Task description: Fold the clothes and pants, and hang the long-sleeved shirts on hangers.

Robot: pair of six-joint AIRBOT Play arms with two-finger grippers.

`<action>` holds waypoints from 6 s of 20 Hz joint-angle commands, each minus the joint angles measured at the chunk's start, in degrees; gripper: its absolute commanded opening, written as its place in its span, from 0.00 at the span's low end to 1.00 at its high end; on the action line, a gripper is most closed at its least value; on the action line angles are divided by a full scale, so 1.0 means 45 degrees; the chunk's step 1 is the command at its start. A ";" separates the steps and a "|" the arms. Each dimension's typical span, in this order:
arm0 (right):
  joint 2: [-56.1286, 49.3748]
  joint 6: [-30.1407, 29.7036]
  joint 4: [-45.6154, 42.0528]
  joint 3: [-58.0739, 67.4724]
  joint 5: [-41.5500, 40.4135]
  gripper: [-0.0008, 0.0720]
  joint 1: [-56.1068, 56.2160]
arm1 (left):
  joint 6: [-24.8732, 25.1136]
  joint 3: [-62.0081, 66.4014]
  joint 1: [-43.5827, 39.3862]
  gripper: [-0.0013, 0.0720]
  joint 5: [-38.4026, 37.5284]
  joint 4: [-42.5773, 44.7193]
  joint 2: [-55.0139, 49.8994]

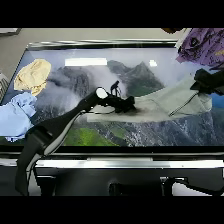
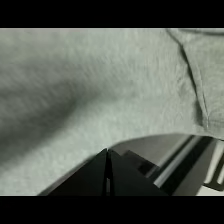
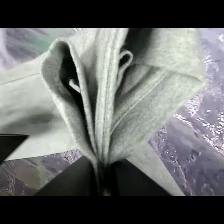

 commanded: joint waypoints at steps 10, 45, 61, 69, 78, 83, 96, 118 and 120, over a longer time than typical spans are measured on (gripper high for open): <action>0.0466 0.1651 0.0243 0.1107 0.1763 0.06 0.0019 | -0.1073 0.2565 -0.2370 0.04 0.3555 -0.2812 -0.2963; -0.4114 0.8782 -0.1190 0.1098 -0.4148 0.06 1.0263 | -0.1239 0.2433 0.8388 0.04 -0.9374 0.9753 0.5955; -0.6052 0.7936 0.2900 0.1093 -0.7679 0.09 1.0355 | -0.1005 0.1627 0.8422 0.04 -0.9277 0.9753 0.5926; -0.5620 0.3997 0.5814 0.1098 -0.7436 0.51 1.0127 | -0.1005 0.1622 0.8437 0.04 -0.9233 0.9933 0.5926; -0.3667 -0.1438 0.4726 0.0733 -0.1535 0.66 0.3288 | -0.0933 0.1627 0.8437 0.04 -0.9248 1.0137 0.5935; -0.3696 -0.3905 0.5945 -0.3536 -0.2215 0.66 0.0602 | -0.0918 0.1627 0.8437 0.04 -0.9258 1.0137 0.5950; -0.4507 -0.7281 0.9986 -0.8344 -0.6232 0.65 0.2064 | -0.0923 0.1627 0.8432 0.04 -0.9267 1.0132 0.5940; -0.4449 0.1127 0.4235 0.1807 -0.6999 0.06 0.1603 | -0.0918 0.1598 0.8432 0.04 -0.9282 1.0132 0.5926; -0.4444 0.1462 0.4206 0.2186 -0.7135 0.06 0.0568 | -0.0918 0.1598 0.8432 0.04 -0.9282 1.0132 0.5926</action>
